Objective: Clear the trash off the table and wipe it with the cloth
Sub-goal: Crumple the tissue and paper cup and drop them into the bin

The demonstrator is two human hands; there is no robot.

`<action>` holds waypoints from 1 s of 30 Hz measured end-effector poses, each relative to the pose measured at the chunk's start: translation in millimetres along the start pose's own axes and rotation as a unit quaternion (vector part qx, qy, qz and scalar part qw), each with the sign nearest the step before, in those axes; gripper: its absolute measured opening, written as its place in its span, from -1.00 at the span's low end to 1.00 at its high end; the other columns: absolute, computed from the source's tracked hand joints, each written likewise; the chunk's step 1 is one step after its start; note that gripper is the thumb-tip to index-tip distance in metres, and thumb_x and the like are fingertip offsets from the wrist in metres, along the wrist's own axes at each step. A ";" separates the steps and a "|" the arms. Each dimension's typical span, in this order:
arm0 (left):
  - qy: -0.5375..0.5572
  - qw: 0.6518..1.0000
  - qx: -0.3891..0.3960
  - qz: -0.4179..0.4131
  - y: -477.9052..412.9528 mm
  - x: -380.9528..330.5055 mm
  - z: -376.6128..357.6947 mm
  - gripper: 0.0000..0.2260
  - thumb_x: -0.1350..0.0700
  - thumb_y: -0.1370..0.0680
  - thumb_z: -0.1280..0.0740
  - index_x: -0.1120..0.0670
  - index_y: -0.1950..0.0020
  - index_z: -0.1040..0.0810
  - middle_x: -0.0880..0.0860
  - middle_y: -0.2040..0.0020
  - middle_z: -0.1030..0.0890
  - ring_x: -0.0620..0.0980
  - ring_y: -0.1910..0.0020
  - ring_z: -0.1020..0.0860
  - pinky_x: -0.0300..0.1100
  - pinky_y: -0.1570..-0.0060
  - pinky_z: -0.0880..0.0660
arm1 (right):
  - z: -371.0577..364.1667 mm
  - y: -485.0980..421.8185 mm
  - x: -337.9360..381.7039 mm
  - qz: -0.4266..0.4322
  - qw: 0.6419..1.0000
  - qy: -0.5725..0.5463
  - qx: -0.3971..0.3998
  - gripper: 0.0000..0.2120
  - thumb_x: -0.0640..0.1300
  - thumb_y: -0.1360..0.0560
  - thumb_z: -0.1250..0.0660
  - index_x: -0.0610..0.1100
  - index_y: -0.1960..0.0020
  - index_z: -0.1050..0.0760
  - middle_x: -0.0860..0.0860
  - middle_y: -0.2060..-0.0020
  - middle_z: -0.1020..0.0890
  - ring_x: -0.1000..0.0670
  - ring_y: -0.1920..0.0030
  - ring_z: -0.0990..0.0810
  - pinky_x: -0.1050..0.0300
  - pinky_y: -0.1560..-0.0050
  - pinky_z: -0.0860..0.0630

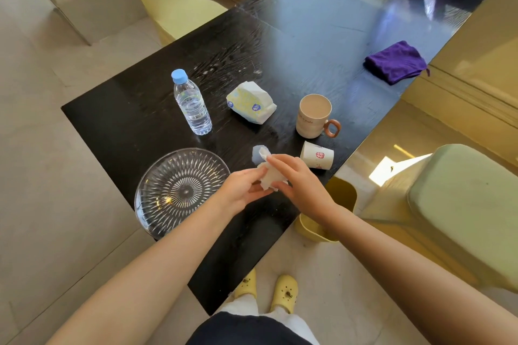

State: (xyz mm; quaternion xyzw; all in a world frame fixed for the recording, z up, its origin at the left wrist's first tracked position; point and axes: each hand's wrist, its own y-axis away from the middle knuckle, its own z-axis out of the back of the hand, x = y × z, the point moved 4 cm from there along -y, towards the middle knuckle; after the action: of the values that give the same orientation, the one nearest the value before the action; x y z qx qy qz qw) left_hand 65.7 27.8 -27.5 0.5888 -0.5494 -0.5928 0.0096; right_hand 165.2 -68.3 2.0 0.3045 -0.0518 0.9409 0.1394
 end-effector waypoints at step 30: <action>-0.235 0.965 -0.112 0.012 -107.4 11.6 -89.1 -0.58 -0.06 -0.56 -0.27 0.03 -0.39 -0.39 0.02 -0.19 -0.48 -0.06 -0.01 -0.45 -0.11 -0.06 -0.49 | 32.3 -16.6 -136.6 -0.269 0.951 0.022 -0.149 -0.68 -0.03 -0.54 -0.31 -0.09 -0.26 -0.55 -0.03 -0.19 -0.62 -0.07 -0.15 -0.45 0.00 -0.12 -0.43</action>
State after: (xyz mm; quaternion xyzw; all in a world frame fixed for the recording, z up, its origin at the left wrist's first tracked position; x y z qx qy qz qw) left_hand 193.5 5.7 -80.2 0.4213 -0.4736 -0.7720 -0.0468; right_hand 294.1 -89.8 -51.9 0.2622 -0.1046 0.8563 0.4324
